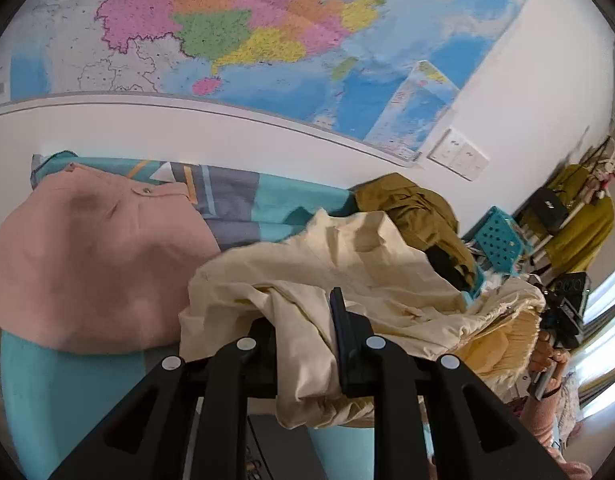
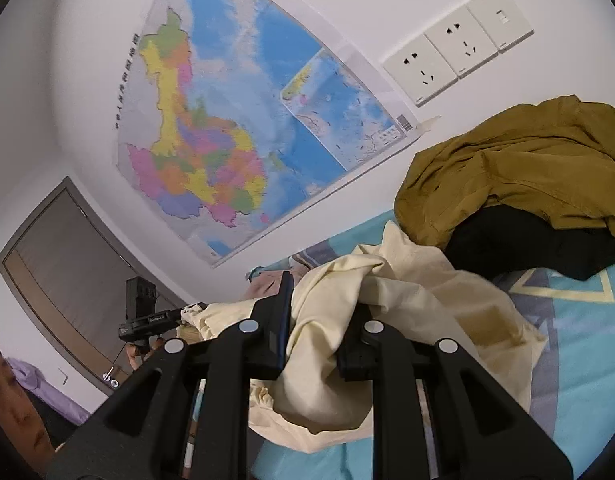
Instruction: Fold large clothes
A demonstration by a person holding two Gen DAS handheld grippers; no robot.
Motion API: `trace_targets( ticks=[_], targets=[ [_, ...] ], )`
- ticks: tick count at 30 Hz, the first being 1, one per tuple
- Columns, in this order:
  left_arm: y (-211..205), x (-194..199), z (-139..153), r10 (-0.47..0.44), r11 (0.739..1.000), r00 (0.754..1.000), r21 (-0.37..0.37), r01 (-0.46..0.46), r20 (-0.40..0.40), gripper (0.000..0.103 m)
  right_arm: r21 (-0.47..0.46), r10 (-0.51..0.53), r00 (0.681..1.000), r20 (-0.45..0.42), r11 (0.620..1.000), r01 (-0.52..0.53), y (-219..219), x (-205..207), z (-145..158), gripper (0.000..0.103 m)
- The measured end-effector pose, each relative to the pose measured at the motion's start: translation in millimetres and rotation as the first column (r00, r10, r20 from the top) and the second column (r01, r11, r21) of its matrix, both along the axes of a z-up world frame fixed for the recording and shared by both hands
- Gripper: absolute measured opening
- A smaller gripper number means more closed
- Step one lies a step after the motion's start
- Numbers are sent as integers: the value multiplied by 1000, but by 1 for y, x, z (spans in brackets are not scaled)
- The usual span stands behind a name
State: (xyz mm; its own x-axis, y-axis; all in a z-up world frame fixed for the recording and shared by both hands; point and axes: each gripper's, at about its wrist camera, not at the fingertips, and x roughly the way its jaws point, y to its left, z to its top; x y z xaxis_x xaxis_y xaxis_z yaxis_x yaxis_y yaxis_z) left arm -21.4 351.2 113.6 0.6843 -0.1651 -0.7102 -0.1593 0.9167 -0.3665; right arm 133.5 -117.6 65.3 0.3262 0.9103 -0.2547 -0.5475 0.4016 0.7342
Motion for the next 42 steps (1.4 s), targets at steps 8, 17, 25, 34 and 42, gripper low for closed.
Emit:
trace_targets(
  ticks=[8,17,25,34,42],
  targets=[
    [14,41,-9,41,999,997,16,-40,-71,18,-43,-16,998,-59,999,13,17,41,-10,18],
    [23,96,-35,99,993,978,81,-86,-185,19,-103,-69,983,-172,993,52,32,92,-42,19],
    [34,135,-69,129,989,955,107,-104,-265,19,-151,-105,969,-224,986,72,44,118,-62,21],
    [51,164,-99,148,988,932,84,-127,-332,21,-163,-109,964,-243,984,70,53,127,-67,49],
    [53,184,-120,163,986,918,102,-135,-363,21,-155,-142,985,-93,980,127,50,74,-34,84]
  ],
)
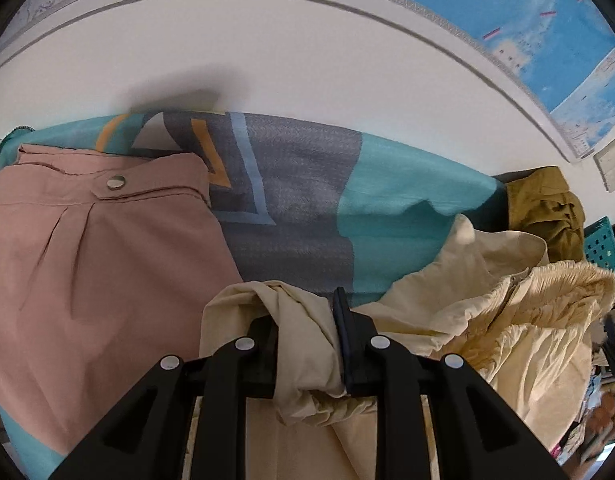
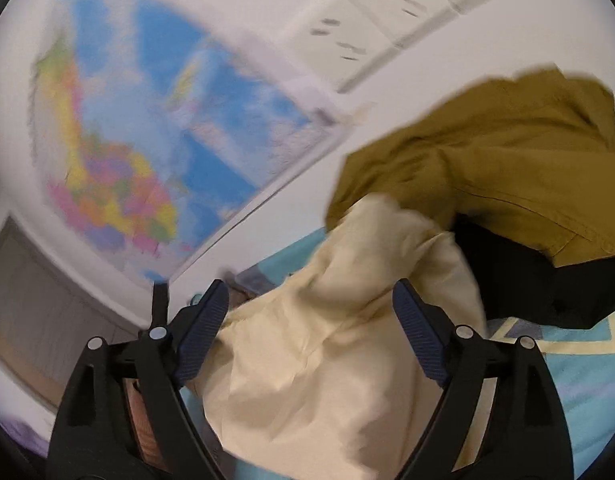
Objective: Fold large clothes
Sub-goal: 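Release the jacket from both grippers and press it flat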
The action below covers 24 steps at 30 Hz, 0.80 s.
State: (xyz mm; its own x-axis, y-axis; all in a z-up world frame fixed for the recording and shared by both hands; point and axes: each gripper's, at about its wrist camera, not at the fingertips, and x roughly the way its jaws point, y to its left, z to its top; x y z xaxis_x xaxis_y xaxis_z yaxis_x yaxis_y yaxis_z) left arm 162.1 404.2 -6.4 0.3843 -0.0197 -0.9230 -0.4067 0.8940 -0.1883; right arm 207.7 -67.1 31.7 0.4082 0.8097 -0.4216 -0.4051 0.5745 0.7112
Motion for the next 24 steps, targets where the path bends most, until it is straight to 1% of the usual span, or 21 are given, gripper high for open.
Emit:
trace_targets(
  ticks=[1,2,3,4,6,7,8,9,10,11,12,13,14,15,17,18,20,21,22,23,24],
  targets=[
    [-2,2,-1,-4,1000,1000,13,4,0,22,-67,42,996,75,997,-37,14,-16,8,84],
    [-4,3,0,-6,1000,1000,25,6,3,22,-119,72,990,120,991,-58,26,-24,12,84],
    [-6,4,1,-9,999,1000,36,9,8,22,-213,121,977,173,974,-83,47,-35,15,84],
    [-7,5,3,-13,999,1000,41,12,14,22,-269,150,970,192,958,-95,61,-39,15,84],
    [-7,4,6,-13,999,1000,42,12,27,24,-401,222,952,208,908,-124,101,-44,7,84],
    [-7,3,8,-15,999,999,38,13,36,24,-476,256,942,219,871,-126,121,-45,1,84],
    [-7,2,9,-14,999,999,34,13,41,25,-538,262,934,243,838,-96,135,-45,-5,84],
    [-6,0,11,-12,1000,999,28,11,52,26,-588,267,929,256,806,-70,146,-43,-12,84],
    [-6,-1,13,-16,1000,998,27,14,61,27,-616,293,926,239,783,-89,158,-36,-23,83],
    [-6,-4,15,-19,1000,997,26,17,72,29,-633,281,930,236,771,-72,162,-30,-30,78],
    [-5,-6,17,-21,1000,996,23,20,81,34,-645,260,937,233,762,-52,164,-24,-35,71],
    [-6,-8,19,-24,1000,996,21,22,90,37,-658,261,937,233,752,-46,165,-20,-40,53],
    [-6,-11,22,-29,999,994,21,27,105,43,-656,265,935,236,753,-48,164,-18,-42,34],
    [-7,-13,25,-30,999,993,28,27,118,51,-648,262,936,235,760,-50,162,-16,-44,29],
    [-9,-22,40,-47,997,983,74,35,176,61,-617,241,941,239,786,-45,155,-11,-39,8],
    [-10,-26,46,-64,995,978,86,48,199,61,-598,224,943,245,801,-35,150,-9,-33,6],
    [-17,-39,63,-116,991,956,102,92,270,62,-568,188,941,281,823,5,142,-7,-18,4],
    [-24,-47,72,-159,985,937,106,132,311,63,-544,168,937,307,839,28,138,-6,-8,4],
    [-30,-52,77,-188,981,925,118,157,331,63,-526,155,936,316,850,37,136,-5,-2,4],
    [-39,-58,84,-229,971,906,143,189,356,64,-503,141,935,324,863,44,135,-1,5,4],
    [-51,-63,88,-277,959,886,170,228,372,68,-501,136,935,326,864,49,136,2,5,4]
  ],
)
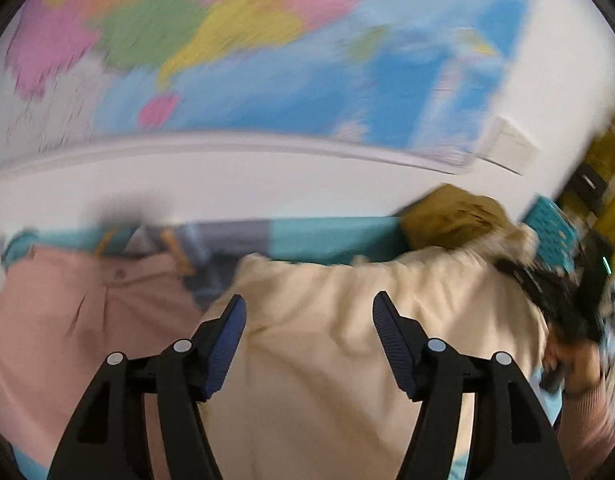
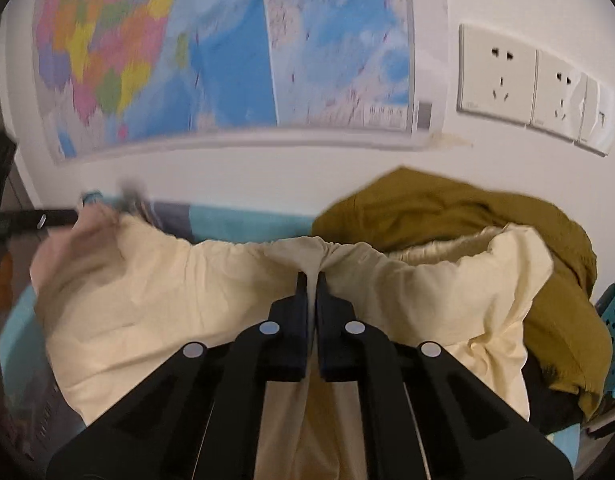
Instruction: Fold large clothes
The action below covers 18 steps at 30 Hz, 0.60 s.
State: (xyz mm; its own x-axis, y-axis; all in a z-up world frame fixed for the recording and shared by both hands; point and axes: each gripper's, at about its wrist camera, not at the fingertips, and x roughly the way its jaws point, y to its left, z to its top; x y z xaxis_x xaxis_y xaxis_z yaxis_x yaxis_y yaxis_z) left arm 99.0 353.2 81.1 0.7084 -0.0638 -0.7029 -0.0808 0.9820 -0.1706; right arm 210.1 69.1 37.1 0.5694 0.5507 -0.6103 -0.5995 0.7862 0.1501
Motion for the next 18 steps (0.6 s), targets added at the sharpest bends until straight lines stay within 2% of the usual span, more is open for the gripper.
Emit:
trace_targets(
  ticks=[2,4,5,7,9,11,14,16,18],
  targets=[
    [-21,-5,-4,-69,997,998,47,69,10,70,-37,-6,1000,-16,999,5,11,11,-9,4],
    [-46,-1,-26,-130,986,991,99,133,-43,70,-94,-15,999,-40,995,11,22,20,-26,5],
    [-57,3,-42,-130,981,987,135,142,-93,70,-124,-20,997,-70,992,11,28,26,-39,9],
    [-63,11,-69,-120,976,978,162,148,-171,68,-166,-24,997,-77,986,11,32,29,-48,14],
    [-59,14,-86,-79,978,976,176,115,-201,68,-169,-11,998,-68,986,0,31,25,-44,25],
    [-50,5,-86,-72,983,984,158,99,-164,68,-123,4,998,-56,992,-11,13,14,-25,55],
    [-41,-29,-66,-58,981,997,181,66,-47,78,9,24,1000,2,1000,-24,-39,-9,8,71],
    [-29,-54,-54,-35,983,999,181,30,24,84,67,18,1000,12,998,-19,-77,-29,13,72],
    [-13,-81,-47,21,984,997,176,-33,69,88,103,-16,1000,-18,994,17,-110,-41,5,79]
  ],
)
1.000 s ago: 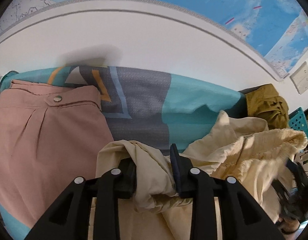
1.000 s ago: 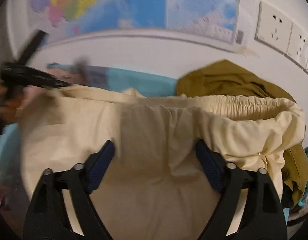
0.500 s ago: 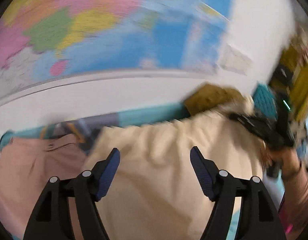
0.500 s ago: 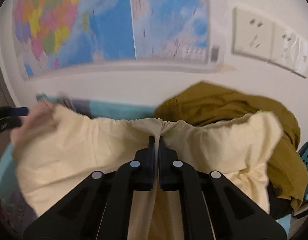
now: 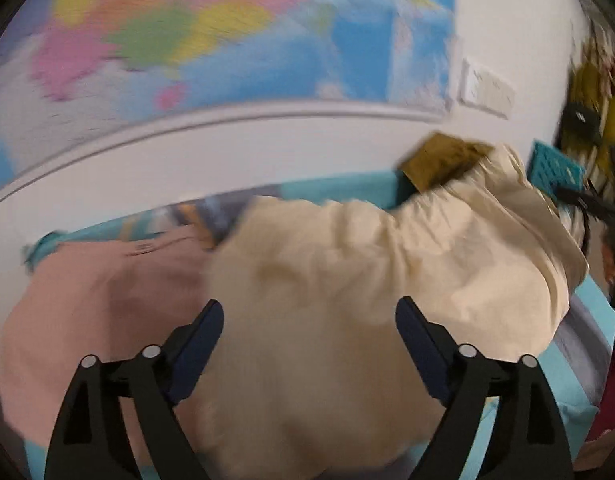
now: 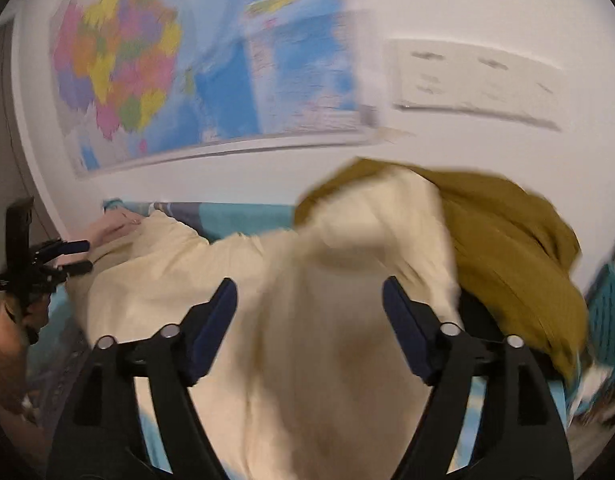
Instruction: Fold large clothes
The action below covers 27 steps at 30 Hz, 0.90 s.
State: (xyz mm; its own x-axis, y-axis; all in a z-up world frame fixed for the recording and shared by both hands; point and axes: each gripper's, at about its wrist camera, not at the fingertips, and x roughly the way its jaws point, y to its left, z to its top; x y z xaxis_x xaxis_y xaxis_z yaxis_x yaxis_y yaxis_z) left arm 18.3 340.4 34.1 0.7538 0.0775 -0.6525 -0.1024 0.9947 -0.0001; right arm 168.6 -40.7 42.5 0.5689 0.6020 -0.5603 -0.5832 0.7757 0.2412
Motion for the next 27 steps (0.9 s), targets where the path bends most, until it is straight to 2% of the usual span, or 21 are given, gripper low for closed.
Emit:
trace_targets(
  ticks=[3,6,8,9,11,13,14,15,16,17,18,20,24,26,27],
  targets=[
    [16,-23,-2,57,998,998,-23,-57,7,90,-2,-82,993,-84,997,82,-47,-18,-33,81],
    [29,-37,-19,37,991,999,-127,-41,-36,96,18,-115,970,-212,992,122,-78,-30,-74,83],
    [27,-34,-34,36,990,996,-135,-46,-78,96,-19,-127,967,-219,992,126,-81,-37,-90,85],
    [24,-32,-40,33,990,996,-131,-44,-88,96,6,-114,967,-228,993,118,-81,-40,-94,85],
    [17,-27,-49,-4,990,997,-143,-8,-83,96,48,-91,968,-235,993,105,-80,-40,-98,84],
    [11,-22,-53,-12,989,997,-145,1,-72,95,40,-64,972,-224,996,75,-70,-36,-102,79],
    [8,-20,-54,-19,989,998,-150,10,-63,84,34,-61,972,-227,997,70,-68,-34,-105,69],
    [6,-18,-55,-18,988,998,-155,8,-60,63,41,-44,973,-227,998,55,-66,-33,-104,61],
    [7,-18,-53,-4,988,998,-154,-6,-61,51,60,-22,974,-227,997,37,-67,-33,-102,38],
    [8,-18,-49,8,986,998,-166,-19,-65,34,102,12,974,-224,995,12,-70,-35,-95,20],
    [10,-21,-45,6,981,998,-191,-18,-60,25,137,34,975,-218,991,-4,-74,-39,-86,17],
    [11,-36,-28,-13,968,999,-251,5,-31,20,183,54,981,-185,983,-20,-84,-50,-62,12],
    [5,-62,-4,-43,947,999,-319,31,-32,19,306,82,989,-124,951,-41,-128,-81,-18,10],
    [7,-79,-2,-66,919,997,-393,45,-42,19,297,52,992,-113,955,-17,-146,-94,-13,10],
    [6,-87,-6,-85,905,995,-421,57,-47,20,289,32,989,-144,957,11,-154,-97,-20,10]
  ],
)
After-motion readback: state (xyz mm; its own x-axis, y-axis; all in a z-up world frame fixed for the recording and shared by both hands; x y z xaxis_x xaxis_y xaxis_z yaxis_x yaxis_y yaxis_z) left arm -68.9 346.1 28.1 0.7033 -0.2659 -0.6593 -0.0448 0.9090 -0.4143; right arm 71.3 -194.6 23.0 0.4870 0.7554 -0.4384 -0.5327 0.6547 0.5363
